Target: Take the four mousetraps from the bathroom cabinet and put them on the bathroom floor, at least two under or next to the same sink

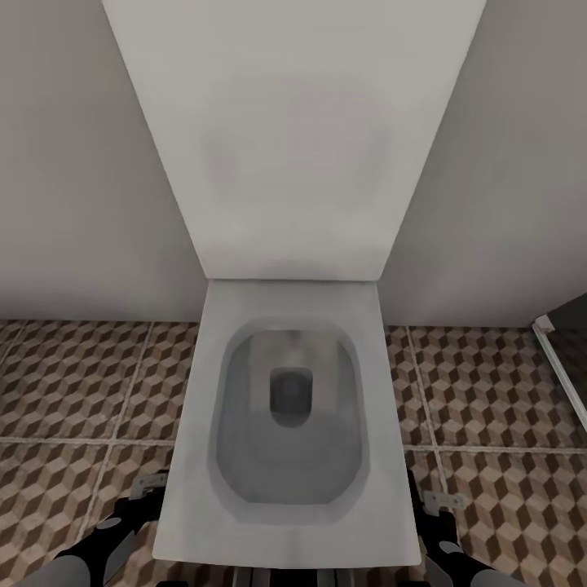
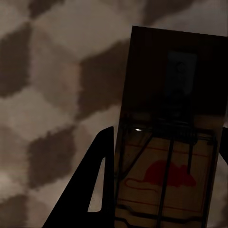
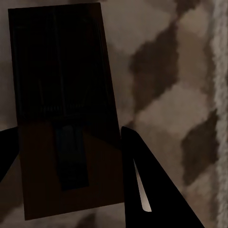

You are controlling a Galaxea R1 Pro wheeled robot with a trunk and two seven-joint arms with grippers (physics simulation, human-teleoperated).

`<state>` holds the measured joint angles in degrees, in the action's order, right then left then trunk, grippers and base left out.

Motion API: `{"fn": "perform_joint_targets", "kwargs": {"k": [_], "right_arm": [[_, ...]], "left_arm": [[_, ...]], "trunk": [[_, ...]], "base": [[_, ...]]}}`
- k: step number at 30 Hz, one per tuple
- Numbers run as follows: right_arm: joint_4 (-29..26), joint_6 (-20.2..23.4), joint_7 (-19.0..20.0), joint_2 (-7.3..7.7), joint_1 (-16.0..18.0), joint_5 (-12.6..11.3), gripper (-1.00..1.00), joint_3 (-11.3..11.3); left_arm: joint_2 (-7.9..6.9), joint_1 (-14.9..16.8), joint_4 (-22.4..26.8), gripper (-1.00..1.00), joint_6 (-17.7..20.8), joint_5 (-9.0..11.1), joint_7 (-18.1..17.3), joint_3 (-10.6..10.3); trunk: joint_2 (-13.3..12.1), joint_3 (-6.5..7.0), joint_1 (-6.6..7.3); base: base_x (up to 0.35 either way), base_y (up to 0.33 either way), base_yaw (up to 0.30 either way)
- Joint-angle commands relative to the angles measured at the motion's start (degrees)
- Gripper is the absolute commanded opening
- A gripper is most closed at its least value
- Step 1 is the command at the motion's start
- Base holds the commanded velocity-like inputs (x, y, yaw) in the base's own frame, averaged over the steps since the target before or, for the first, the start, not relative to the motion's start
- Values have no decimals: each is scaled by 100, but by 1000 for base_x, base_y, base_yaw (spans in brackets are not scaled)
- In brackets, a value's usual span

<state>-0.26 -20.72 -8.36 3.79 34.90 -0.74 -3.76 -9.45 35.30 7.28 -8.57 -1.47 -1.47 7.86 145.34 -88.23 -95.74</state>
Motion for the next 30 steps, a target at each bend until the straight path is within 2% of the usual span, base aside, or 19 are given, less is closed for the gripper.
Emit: {"fn": "perform_joint_targets", "kwargs": {"k": [1, 30], "right_arm": [[26, 33, 11, -1, -1, -41, -100, 66], [26, 27, 10, 35, -1, -49, -100, 50]], "left_arm": [[-2, 4, -7, -100, -17, -29, 15, 31], [6, 4, -7, -100, -22, -29, 15, 41]], "trunk": [[1, -4, 0], [1, -4, 0]], "base": [[0, 0, 0], [0, 0, 0]]}}
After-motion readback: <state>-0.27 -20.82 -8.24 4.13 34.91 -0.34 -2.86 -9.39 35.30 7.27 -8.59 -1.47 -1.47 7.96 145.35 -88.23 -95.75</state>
